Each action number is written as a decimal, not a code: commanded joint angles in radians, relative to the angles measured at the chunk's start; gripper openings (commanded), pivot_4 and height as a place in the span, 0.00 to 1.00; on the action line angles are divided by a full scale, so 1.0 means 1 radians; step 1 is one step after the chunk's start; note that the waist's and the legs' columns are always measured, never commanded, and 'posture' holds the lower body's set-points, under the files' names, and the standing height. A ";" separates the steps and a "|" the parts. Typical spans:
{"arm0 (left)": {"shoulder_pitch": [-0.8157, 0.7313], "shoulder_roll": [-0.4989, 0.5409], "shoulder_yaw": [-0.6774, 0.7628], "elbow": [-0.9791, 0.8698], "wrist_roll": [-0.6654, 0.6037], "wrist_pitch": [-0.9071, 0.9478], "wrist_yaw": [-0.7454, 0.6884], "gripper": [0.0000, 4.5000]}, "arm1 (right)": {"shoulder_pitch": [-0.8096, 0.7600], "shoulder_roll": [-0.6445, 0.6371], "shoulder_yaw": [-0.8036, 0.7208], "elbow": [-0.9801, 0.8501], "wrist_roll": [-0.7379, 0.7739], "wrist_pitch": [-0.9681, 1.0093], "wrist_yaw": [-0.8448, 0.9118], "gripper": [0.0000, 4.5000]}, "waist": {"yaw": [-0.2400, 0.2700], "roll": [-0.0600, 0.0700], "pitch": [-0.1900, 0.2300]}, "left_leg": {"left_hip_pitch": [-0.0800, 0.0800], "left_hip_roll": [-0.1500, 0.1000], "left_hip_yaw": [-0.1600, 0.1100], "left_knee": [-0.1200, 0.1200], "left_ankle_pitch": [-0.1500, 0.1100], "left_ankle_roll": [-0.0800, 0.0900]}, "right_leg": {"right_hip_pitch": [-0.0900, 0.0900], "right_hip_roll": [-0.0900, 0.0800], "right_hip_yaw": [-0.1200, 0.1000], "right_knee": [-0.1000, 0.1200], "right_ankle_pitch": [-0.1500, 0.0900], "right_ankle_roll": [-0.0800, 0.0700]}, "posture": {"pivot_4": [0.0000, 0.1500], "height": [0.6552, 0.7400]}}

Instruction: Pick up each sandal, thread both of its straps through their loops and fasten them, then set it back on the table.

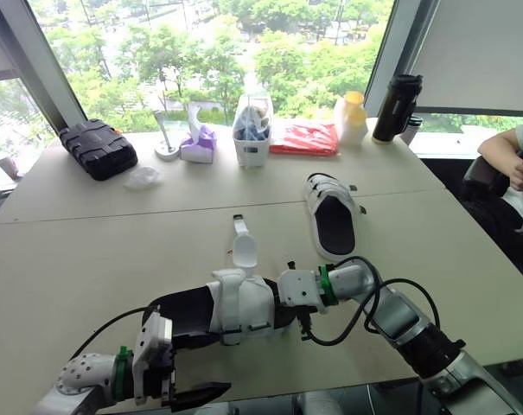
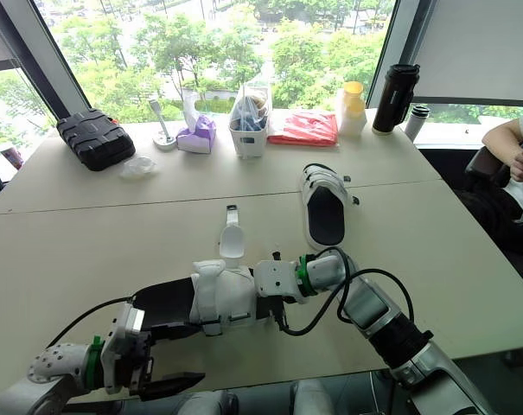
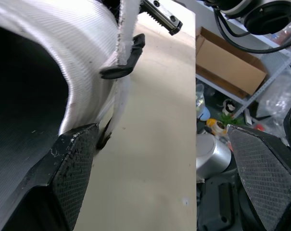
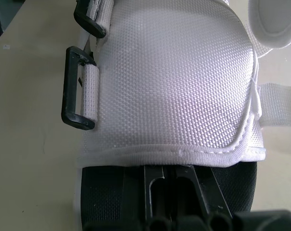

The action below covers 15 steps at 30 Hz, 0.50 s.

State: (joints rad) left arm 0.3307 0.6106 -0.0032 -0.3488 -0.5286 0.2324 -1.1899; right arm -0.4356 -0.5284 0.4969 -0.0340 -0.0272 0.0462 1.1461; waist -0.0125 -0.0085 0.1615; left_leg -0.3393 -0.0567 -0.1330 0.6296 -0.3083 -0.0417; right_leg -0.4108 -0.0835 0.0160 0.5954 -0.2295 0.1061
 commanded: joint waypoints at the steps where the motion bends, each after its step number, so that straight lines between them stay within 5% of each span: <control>1: -0.021 -0.019 -0.025 -0.003 0.009 -0.025 0.014 0.98 | 0.048 -0.022 0.082 0.089 -0.083 0.038 0.018 0.00 | 0.000 0.000 0.000 | 0.000 0.000 0.000 0.000 0.000 0.000 | 0.000 0.000 0.000 0.000 0.000 0.000 | 1.00 1.00; 8: -0.063 -0.045 -0.072 0.030 0.031 -0.035 0.022 0.93 | 0.045 -0.020 0.082 0.092 -0.086 0.039 0.016 0.00 | 0.001 0.000 0.000 | 0.000 0.000 0.000 0.000 0.000 0.000 | 0.001 0.000 0.000 0.000 0.000 0.000 | 1.00 1.00; 10: -0.077 -0.051 -0.082 0.042 0.036 -0.038 0.025 0.79 | 0.043 -0.019 0.082 0.092 -0.086 0.040 0.017 0.00 | 0.001 0.000 0.000 | 0.000 0.000 0.000 0.001 0.000 0.000 | 0.001 0.000 0.000 0.000 0.000 0.000 | 1.00 1.00; 15: -0.089 -0.061 -0.101 0.056 0.047 -0.045 0.038 0.23 | 0.047 -0.020 0.082 0.088 -0.086 0.040 0.017 0.00 | -0.001 0.000 0.000 | 0.000 0.000 0.000 0.000 0.000 0.000 | 0.001 0.000 0.000 0.000 0.000 0.000 | 1.00 1.00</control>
State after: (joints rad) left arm 0.2390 0.5530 -0.0994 -0.2839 -0.4835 0.2072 -1.1545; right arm -0.4369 -0.5281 0.4975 -0.0329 -0.0304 0.0444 1.1463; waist -0.0132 -0.0085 0.1613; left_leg -0.3389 -0.0568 -0.1332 0.6299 -0.3083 -0.0416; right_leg -0.4102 -0.0832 0.0155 0.5956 -0.2291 0.1059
